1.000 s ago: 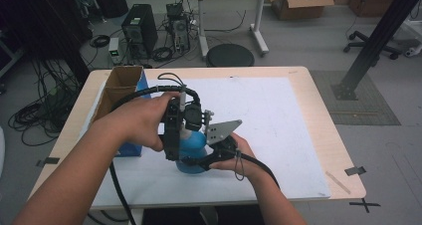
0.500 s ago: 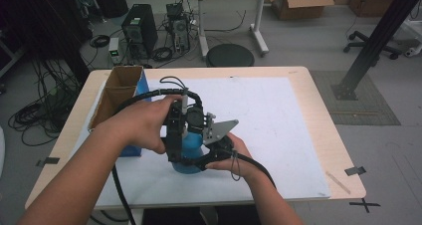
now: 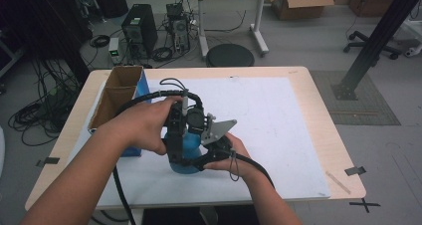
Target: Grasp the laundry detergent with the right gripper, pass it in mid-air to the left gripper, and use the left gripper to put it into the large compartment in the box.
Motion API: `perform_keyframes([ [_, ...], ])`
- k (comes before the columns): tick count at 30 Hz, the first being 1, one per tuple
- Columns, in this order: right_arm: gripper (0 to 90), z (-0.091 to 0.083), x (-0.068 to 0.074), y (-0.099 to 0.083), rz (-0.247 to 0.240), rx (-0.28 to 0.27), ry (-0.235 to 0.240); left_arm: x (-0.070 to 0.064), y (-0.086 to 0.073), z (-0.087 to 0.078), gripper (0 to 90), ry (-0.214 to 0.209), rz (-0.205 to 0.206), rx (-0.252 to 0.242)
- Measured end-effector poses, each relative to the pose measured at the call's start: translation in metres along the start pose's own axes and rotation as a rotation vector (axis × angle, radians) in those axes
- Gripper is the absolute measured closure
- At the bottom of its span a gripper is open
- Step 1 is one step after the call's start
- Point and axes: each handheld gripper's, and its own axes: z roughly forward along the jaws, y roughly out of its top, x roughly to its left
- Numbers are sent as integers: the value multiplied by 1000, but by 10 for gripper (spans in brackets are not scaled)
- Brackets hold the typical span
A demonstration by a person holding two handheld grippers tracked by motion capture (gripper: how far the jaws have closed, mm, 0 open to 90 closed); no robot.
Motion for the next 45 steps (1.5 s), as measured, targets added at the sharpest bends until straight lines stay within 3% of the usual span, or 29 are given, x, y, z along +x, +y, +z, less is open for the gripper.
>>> perform_keyframes([
  [10, 459, 0, 1, 2, -2, 2, 0, 1, 1, 3, 11, 0, 3, 6],
  [32, 459, 2, 1, 1, -3, 1, -3, 0, -1, 5, 158, -1, 7, -10],
  [36, 459, 2, 1, 2, -21, 2, -12, -1, -2, 5, 195, 5, 7, -13],
  [38, 459, 3, 3, 3, 2, -10, 2, -1, -3, 5, 207, 5, 7, -10],
  [45, 459, 4, 4, 3, 10, -7, 0, -1, -3, 5, 243, 14, 7, -11],
])
